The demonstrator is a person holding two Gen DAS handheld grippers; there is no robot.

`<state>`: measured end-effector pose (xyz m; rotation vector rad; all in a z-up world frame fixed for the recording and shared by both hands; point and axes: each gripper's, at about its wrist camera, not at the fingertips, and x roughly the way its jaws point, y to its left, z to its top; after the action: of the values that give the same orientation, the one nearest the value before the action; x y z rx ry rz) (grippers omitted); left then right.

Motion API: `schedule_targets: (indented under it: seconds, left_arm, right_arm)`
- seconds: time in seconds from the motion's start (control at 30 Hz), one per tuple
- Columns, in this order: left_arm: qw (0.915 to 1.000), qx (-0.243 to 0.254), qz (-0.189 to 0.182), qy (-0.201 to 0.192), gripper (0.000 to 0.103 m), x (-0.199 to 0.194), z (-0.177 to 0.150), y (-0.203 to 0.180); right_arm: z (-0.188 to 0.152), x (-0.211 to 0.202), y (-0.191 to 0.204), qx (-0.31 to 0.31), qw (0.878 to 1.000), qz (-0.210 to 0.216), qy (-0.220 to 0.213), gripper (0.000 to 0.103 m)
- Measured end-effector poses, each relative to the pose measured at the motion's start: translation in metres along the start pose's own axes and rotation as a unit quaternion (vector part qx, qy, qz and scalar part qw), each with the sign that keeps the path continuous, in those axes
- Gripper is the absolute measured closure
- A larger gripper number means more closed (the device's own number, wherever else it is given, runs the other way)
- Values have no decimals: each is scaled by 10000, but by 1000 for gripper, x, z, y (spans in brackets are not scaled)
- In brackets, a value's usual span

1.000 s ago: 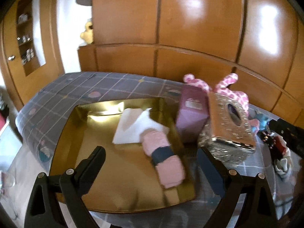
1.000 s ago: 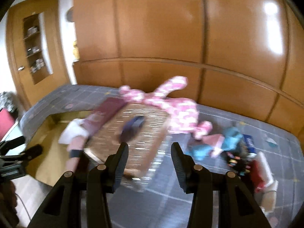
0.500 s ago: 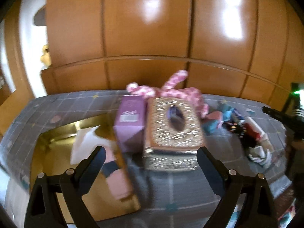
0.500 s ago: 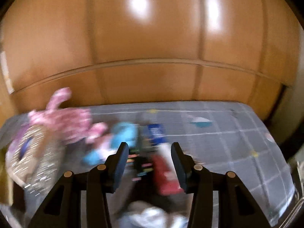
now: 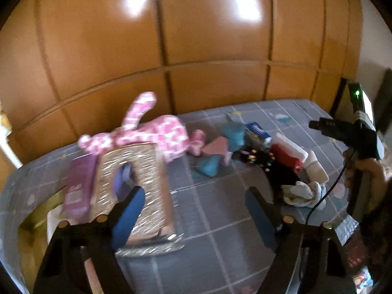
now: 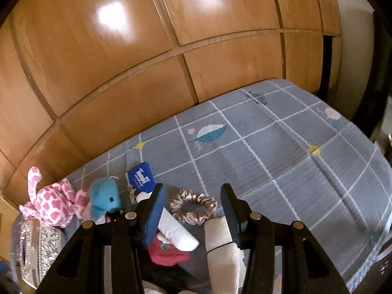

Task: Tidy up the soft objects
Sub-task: 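Move both grippers back toward the remaining items on the bedspread, then grasp the teal plush bear with the left gripper while the right gripper grasps the blue Tempo pack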

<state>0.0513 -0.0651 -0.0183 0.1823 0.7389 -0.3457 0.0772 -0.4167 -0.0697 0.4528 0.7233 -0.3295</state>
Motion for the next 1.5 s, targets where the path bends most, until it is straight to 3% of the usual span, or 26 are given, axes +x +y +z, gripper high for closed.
schedule_targets:
  seconds: [0.17,0.37,0.53,0.77,1.1,1.17,1.27,1.4,1.5]
  left_arm:
    - [9991,228,-245,274,28,38,18,-31]
    - [9960,68,-453,764,34,92,40,-46]
    - [9957,356,-266,809,38,126,60,-62]
    - [9897,1288,-19,618,38,175,77,-97]
    - [9858,1171,-62,1200,36,242,91,-92]
    - [9847,1142,-173,1308,52,250,90,-94]
    - [9828,1117,-358,1425,62,258,87,-99]
    - [9843,1111,-432,1305,68,252,83,-101]
    - [9893,791,-461,1134,68,234,83,-93]
  right_arm:
    - [1,2,-2,107,9998,152,106,56]
    - [2,4,-8,288,9990,274,203,56]
    - [1,5,-14,466,9976,426,270,55]
    - [2,6,-25,800,9947,573,307,55]
    - [-2,8,-27,856,9939,589,374,55]
    - [-2,9,-27,861,9940,566,375,55]
    - [-2,10,-27,866,9942,532,365,55]
    - [-2,10,-29,916,9942,474,313,55]
    - [-1,9,-33,1016,9932,498,273,55]
